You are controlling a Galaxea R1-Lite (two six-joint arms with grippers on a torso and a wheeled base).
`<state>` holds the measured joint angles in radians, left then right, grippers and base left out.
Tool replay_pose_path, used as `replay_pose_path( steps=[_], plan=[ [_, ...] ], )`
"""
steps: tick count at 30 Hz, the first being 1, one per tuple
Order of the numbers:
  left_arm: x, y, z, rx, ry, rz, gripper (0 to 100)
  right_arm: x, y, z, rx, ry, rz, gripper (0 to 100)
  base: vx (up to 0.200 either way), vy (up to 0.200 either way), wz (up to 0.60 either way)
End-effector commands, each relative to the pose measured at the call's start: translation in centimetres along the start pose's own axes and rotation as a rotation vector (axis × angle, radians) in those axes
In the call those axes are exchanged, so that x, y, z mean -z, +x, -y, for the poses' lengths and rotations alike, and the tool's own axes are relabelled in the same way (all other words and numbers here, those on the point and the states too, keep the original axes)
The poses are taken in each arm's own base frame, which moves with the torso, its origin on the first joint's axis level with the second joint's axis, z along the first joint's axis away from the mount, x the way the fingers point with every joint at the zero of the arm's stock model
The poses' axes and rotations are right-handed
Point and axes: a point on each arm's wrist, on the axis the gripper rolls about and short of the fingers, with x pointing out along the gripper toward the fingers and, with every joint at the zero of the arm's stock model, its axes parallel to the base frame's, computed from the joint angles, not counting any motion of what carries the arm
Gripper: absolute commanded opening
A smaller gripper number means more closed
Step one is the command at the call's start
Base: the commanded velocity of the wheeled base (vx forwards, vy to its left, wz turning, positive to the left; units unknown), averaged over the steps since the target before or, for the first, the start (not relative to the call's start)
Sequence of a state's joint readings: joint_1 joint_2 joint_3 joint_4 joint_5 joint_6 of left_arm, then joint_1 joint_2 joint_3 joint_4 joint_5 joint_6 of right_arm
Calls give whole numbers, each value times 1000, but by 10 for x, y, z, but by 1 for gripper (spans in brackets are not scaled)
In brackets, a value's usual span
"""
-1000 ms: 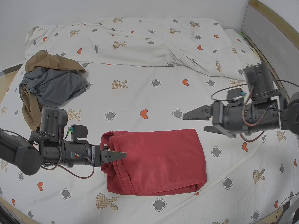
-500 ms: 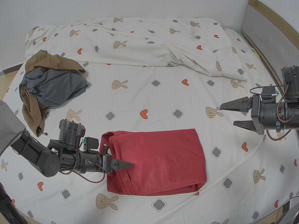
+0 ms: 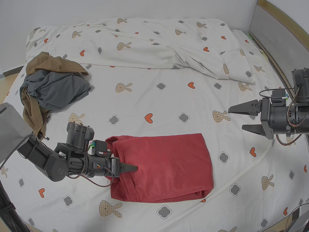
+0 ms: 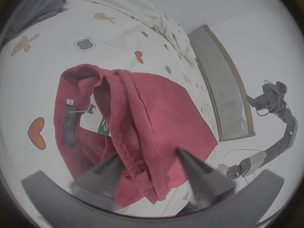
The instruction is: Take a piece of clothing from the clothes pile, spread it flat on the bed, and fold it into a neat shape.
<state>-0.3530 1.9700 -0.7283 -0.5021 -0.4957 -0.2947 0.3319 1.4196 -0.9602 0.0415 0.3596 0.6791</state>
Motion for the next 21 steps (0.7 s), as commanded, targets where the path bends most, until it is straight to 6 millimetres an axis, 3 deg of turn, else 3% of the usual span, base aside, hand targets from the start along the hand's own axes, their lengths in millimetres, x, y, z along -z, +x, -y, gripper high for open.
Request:
replay_pose_path(
  steps=[1,5,13,21],
  plan=[
    [0,3,-2,0,-1,-3,0,0,1,1,2,2,-3,100,0,0,0],
    [0,2,-2,-1,-2,0,0,0,2,1,2,2,-3,100,0,0,0],
    [-17,-35,-5,-35,-18,97,0,-1,4,1,-6,-1,5,100,0,0,0],
    [-34,-36,-8,-57,-46,73,0,4,9,7,-29,-13,33,100,0,0,0]
  ],
)
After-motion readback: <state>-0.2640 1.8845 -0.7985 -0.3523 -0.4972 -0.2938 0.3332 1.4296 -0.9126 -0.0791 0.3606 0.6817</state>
